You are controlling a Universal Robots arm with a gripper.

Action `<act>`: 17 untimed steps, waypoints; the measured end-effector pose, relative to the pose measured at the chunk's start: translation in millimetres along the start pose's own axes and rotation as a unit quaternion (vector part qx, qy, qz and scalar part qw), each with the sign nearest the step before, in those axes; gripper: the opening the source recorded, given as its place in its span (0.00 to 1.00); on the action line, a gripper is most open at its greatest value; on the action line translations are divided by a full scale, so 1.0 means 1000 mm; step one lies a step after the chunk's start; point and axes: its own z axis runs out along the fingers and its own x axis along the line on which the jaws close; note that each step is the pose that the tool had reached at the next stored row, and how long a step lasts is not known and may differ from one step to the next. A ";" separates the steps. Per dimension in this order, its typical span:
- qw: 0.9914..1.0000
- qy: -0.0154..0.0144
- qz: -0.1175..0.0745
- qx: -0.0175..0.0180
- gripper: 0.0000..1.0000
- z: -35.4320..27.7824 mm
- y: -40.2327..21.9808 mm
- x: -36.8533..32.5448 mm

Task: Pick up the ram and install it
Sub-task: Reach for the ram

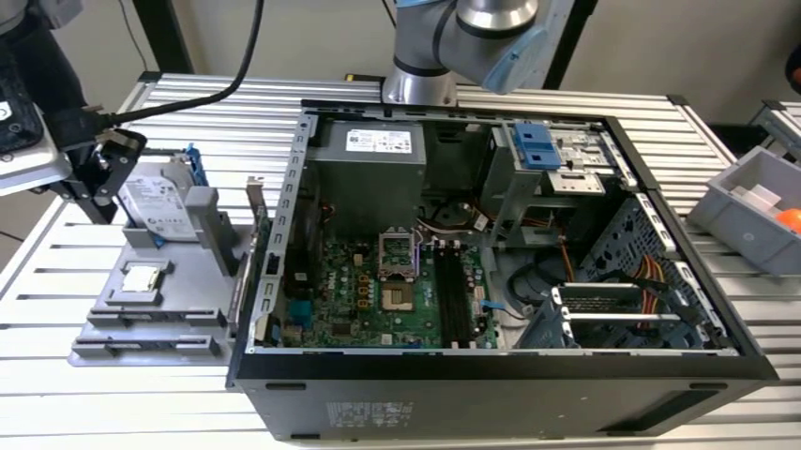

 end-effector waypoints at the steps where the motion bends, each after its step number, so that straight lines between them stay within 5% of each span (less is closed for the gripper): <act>1: 1.000 0.000 0.000 0.000 0.00 0.0001 -0.0003 0.0000; 9: 1.000 0.003 -0.001 0.000 0.00 0.0017 -0.0013 0.0000; 17: 1.000 0.012 0.000 0.000 0.00 0.0034 -0.0014 0.0000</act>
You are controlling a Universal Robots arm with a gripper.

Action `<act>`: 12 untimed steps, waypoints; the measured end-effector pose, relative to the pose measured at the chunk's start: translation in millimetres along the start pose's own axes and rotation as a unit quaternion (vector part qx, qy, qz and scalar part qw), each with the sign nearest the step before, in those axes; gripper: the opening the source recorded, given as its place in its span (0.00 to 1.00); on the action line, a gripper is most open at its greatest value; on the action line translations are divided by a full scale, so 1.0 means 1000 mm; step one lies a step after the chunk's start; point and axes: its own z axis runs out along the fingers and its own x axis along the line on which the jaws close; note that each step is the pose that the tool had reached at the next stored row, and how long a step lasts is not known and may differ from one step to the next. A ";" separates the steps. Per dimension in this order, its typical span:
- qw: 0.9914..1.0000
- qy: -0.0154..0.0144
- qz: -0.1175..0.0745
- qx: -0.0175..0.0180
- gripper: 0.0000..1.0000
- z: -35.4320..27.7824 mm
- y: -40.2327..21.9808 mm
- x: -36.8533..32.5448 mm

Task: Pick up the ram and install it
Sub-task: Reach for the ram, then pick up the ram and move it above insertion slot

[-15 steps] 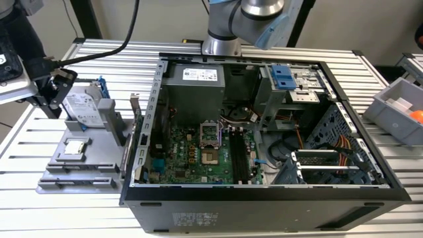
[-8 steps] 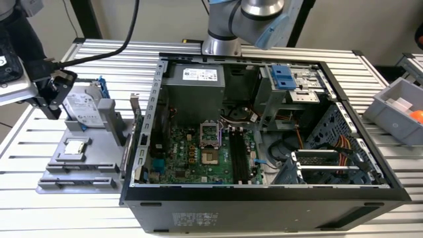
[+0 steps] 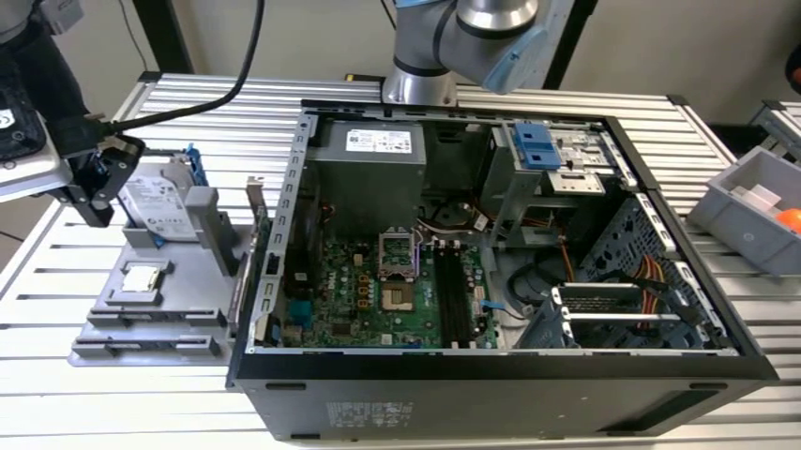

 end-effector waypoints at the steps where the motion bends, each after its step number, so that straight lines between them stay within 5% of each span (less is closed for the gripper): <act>1: 1.000 0.001 0.000 0.000 0.00 0.0002 0.0000 0.0000; 12: 1.000 0.011 0.000 0.001 0.00 0.0020 -0.0001 -0.0001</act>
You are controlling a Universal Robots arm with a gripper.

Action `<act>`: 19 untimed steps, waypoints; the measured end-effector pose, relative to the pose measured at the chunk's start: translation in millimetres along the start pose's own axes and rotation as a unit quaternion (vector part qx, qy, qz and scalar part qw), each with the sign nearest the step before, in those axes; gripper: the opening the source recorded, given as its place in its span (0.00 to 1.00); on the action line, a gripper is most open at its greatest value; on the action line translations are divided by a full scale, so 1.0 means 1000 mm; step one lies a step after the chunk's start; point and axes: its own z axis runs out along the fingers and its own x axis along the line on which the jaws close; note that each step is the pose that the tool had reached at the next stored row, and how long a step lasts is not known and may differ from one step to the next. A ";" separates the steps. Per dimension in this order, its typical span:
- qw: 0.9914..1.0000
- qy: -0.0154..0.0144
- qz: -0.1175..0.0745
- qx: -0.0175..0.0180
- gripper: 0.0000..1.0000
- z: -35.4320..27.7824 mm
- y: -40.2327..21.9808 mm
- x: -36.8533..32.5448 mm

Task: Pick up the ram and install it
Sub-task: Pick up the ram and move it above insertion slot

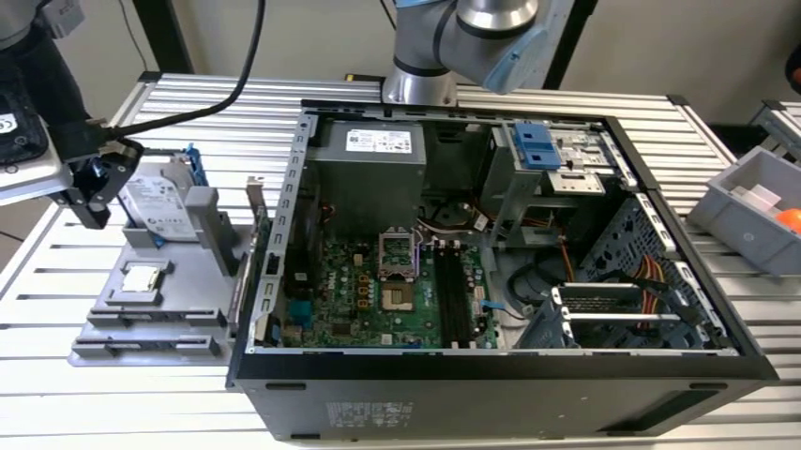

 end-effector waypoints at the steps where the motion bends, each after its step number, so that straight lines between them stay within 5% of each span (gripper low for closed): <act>1: 1.000 0.001 0.000 0.000 0.00 0.0002 0.0000 -0.0001; 19: 1.000 0.018 0.001 0.002 0.00 0.0036 -0.0002 -0.0002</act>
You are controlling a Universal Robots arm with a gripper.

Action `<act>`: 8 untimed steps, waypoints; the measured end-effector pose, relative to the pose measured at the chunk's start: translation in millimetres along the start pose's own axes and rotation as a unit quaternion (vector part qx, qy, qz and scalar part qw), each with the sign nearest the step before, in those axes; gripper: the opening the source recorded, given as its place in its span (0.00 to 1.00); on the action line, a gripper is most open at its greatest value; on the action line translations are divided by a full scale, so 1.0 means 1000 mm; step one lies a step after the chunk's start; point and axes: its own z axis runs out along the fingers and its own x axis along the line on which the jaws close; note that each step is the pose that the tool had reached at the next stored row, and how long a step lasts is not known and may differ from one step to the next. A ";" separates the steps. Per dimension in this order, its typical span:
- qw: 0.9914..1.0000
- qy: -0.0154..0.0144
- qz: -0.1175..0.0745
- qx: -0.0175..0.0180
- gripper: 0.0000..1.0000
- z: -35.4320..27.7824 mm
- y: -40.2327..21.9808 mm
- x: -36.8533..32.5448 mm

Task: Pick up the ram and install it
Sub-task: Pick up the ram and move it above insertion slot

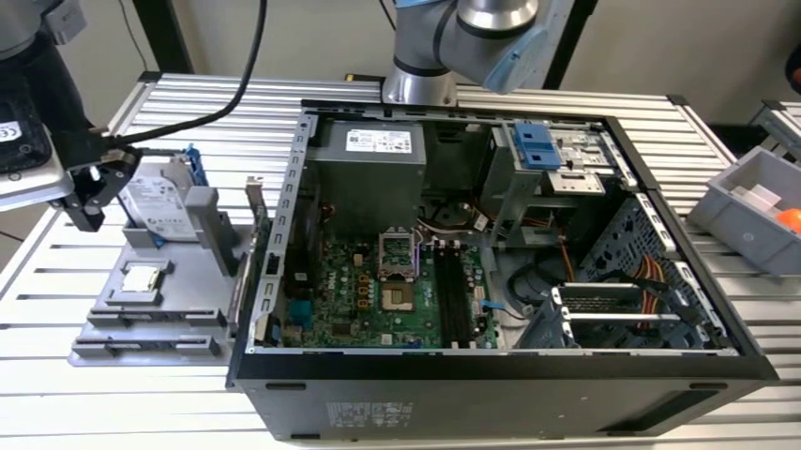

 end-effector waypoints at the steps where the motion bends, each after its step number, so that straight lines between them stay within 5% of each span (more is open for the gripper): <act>1: 1.000 0.001 0.000 0.000 0.00 0.0002 0.0000 0.0000; 8: 1.000 0.007 0.000 0.001 0.00 0.0015 -0.0001 -0.0001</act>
